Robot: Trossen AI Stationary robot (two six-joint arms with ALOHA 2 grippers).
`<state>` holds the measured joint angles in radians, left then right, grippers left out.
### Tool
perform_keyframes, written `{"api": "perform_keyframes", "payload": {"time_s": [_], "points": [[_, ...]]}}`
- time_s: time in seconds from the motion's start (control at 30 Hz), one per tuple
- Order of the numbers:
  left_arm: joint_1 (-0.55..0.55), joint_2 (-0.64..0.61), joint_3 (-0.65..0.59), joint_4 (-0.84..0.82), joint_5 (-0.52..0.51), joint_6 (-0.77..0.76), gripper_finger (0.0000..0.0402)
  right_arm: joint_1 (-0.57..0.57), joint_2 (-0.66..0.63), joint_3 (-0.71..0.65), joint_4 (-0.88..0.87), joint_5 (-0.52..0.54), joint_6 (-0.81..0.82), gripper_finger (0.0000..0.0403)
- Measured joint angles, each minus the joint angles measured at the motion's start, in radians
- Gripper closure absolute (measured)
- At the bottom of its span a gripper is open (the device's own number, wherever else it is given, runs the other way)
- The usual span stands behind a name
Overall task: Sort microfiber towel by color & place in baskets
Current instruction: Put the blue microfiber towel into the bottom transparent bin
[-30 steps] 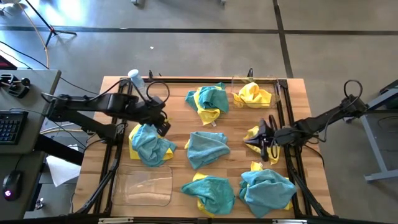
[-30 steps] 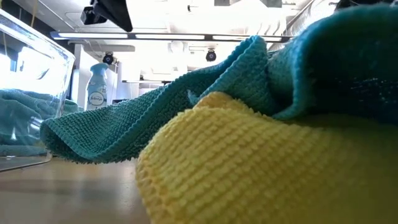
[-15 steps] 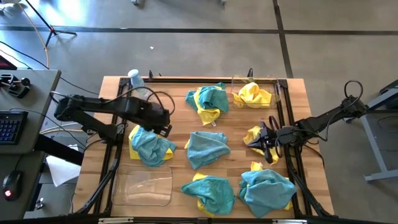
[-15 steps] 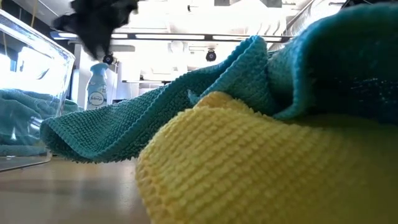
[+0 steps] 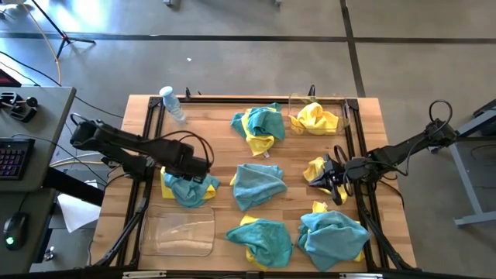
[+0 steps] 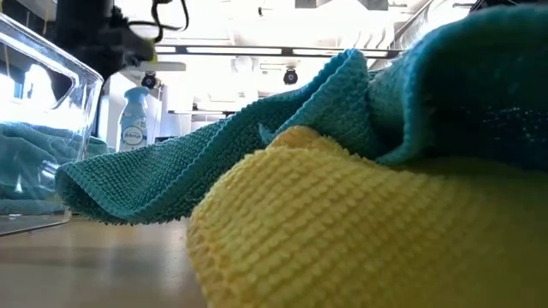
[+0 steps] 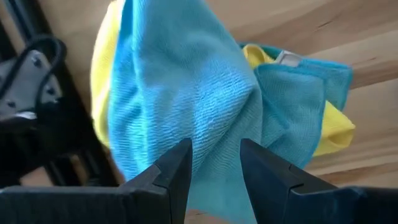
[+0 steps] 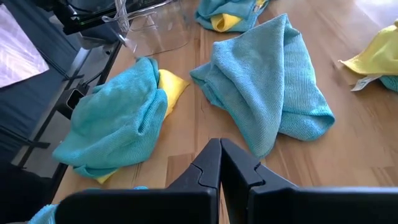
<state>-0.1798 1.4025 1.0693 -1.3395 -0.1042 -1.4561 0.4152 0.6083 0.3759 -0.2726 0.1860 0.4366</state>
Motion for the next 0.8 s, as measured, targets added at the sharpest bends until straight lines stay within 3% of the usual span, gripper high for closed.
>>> {"api": "perform_keyframes", "payload": {"time_s": [0.17, 0.47, 0.57, 0.7, 0.8], "points": [[0.0, 0.0, -0.093, 0.048, 0.074, -0.038, 0.0275, 0.0, 0.0, 0.0, 0.0, 0.0, 0.012, 0.0403], [0.018, 0.0, -0.222, 0.19, 0.062, -0.069, 0.028, 0.0, 0.0, 0.0, -0.001, 0.023, 0.099, 0.0403], [0.024, 0.0, -0.262, 0.195, 0.059, -0.068, 0.0312, 0.0, 0.0, 0.0, -0.001, 0.06, 0.138, 0.0403], [0.024, 0.0, -0.304, 0.222, 0.055, -0.054, 0.0387, 0.0, 0.0, 0.0, -0.001, 0.12, 0.175, 0.0403], [0.024, 0.0, -0.299, 0.216, 0.051, -0.032, 0.0392, 0.0, 0.0, 0.0, -0.001, 0.15, 0.192, 0.0403]]}}
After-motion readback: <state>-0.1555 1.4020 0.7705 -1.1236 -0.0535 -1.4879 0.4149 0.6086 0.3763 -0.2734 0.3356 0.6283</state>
